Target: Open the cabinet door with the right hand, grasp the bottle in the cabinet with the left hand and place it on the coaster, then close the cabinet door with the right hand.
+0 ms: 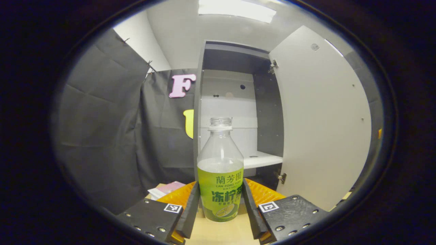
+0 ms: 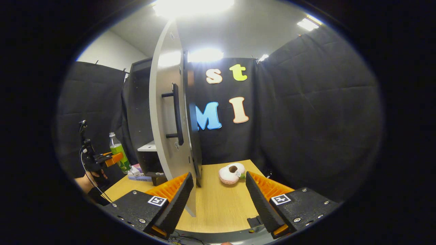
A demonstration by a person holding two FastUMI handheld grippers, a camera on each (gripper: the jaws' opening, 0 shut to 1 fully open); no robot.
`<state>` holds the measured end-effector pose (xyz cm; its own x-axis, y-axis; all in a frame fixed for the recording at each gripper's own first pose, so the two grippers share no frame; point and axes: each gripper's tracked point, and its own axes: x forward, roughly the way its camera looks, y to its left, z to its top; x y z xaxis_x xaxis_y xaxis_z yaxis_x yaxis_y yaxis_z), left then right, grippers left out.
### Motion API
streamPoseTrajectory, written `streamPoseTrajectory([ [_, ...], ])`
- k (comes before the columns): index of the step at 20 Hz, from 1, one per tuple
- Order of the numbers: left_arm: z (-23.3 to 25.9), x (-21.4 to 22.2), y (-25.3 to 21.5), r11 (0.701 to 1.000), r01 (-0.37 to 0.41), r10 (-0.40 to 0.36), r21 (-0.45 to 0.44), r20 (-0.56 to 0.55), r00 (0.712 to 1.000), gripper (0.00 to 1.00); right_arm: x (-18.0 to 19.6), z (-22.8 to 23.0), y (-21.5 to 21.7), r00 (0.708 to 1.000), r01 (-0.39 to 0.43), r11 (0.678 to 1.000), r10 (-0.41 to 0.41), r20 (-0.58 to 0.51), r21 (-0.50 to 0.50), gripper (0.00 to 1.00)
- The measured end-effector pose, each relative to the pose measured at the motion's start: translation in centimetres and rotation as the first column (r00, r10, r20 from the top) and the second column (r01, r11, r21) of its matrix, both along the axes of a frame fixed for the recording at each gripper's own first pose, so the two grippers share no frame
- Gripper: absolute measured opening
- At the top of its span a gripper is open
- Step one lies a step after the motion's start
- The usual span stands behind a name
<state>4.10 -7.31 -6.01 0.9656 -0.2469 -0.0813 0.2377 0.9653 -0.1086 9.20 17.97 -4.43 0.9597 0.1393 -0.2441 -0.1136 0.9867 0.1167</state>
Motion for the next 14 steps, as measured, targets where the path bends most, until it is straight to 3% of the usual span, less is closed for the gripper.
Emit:
streamPoseTrajectory([
  [1, -1.3, -1.4, 0.1, 1.0, 0.003, -0.003, 0.005, -0.005, 1.0, 0.61, -0.5, 0.0, -0.1, 1.0, 0.01, 1.0, -0.01, -0.003, 0.003, 0.95],
  [6, -7.6, -6.8, -0.8, 0.998, 0.057, -0.057, -0.002, -0.047, 0.997, 0.66, -2.4, 0.4, -1.0, 0.998, 0.06, 0.998, -0.059, -0.027, 0.015, 0.95],
  [7, -9.0, -7.4, -0.5, 0.998, 0.054, -0.054, 0.007, -0.061, 0.997, 0.62, -2.8, 0.4, -1.2, 0.997, 0.068, 0.998, -0.067, -0.031, 0.015, 0.95],
  [10, -13.2, -8.9, -0.6, 0.999, 0.053, -0.051, 0.014, -0.106, 0.993, 0.71, -3.2, 0.3, -1.2, 0.995, 0.089, 0.996, -0.089, -0.05, 0.018, 0.94],
  [11, -14.8, -9.3, -0.6, 0.999, 0.047, -0.045, 0.011, -0.124, 0.991, 0.66, -3.3, 0.1, -1.2, 0.994, 0.093, 0.996, -0.092, -0.062, 0.015, 0.94],
  [14, -19.0, -10.5, -0.4, 0.999, 0.044, -0.041, 0.017, -0.173, 0.984, 0.66, -3.7, -0.4, -1.6, 0.99, 0.108, 0.994, -0.108, -0.086, -0.002, 0.95],
])
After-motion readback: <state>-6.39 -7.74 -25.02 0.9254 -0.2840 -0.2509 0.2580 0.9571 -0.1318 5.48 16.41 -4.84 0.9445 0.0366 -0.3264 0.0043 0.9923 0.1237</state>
